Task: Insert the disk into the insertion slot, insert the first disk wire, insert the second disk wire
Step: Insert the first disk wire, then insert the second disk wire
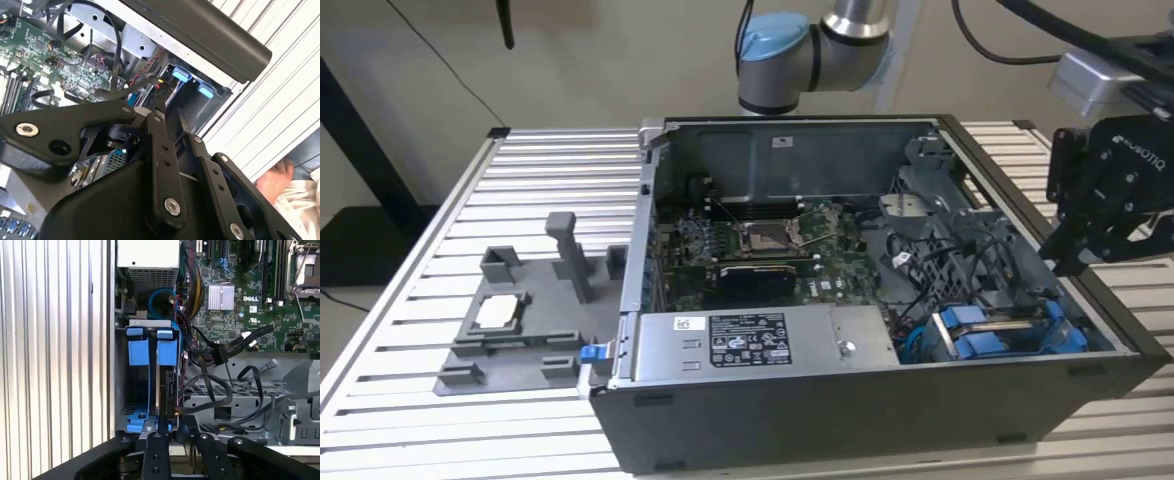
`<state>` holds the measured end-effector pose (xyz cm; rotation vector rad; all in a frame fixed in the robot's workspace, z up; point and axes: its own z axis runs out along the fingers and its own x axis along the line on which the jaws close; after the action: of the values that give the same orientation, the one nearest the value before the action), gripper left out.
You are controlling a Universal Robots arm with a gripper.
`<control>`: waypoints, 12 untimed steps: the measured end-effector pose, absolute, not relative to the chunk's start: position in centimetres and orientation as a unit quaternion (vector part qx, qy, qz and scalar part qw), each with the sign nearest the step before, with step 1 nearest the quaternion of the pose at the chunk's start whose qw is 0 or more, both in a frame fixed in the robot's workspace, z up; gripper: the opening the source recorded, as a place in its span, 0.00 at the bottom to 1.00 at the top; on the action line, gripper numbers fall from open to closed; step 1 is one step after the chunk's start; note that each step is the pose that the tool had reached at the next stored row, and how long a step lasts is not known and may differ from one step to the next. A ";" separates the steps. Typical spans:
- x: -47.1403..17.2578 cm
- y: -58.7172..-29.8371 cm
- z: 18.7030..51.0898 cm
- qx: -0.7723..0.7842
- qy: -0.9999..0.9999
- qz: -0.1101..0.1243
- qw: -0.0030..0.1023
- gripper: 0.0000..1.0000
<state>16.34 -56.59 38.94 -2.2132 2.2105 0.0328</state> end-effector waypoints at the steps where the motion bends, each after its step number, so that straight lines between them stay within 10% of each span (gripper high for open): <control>1: 16.3 -56.6 38.9 -0.707 0.707 0.011 0.007 0.27; 12: 16.3 -54.2 38.9 -0.707 0.707 0.010 0.007 0.27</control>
<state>16.33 -54.24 38.95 -2.2111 2.2128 0.0327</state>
